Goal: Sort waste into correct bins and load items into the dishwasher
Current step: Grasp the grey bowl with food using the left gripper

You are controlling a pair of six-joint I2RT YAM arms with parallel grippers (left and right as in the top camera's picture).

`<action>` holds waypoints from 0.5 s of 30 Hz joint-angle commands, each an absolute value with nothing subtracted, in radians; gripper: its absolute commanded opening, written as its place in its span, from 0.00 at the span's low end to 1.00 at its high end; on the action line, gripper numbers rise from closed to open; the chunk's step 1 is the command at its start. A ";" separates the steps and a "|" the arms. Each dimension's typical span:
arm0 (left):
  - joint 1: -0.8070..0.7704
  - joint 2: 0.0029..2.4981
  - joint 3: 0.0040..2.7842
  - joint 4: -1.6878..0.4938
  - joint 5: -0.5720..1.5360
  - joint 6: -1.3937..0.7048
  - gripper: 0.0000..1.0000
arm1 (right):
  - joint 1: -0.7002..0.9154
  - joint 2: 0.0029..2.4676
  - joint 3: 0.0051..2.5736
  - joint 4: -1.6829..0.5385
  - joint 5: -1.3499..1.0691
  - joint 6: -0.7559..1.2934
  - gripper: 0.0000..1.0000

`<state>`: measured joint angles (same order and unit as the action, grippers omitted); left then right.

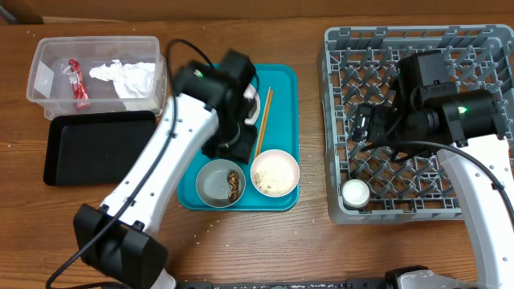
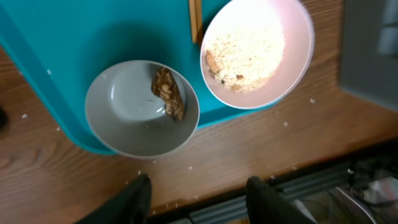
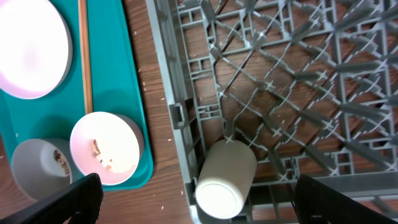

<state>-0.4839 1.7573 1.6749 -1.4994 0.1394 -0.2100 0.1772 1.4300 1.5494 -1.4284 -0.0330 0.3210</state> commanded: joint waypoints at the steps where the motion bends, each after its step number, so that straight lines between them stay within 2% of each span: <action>1: -0.525 1.686 1.539 -1.436 0.096 -0.222 0.44 | 0.174 1.423 1.565 -1.423 0.000 0.306 1.00; 3: -0.543 1.687 1.463 -1.388 0.097 -0.195 0.32 | 0.174 1.423 1.565 -1.423 0.000 0.306 1.00; 6: -0.569 1.687 1.349 -1.304 0.101 -0.171 0.25 | 0.174 1.423 1.565 -1.424 -0.001 0.306 1.00; 13: -0.582 1.687 1.193 -1.149 0.116 -0.159 0.24 | 0.175 1.423 1.565 -1.427 -0.001 0.306 1.00; 15: -0.582 1.687 1.168 -1.106 0.099 -0.153 0.27 | 0.175 1.423 1.565 -1.428 -0.001 0.306 1.00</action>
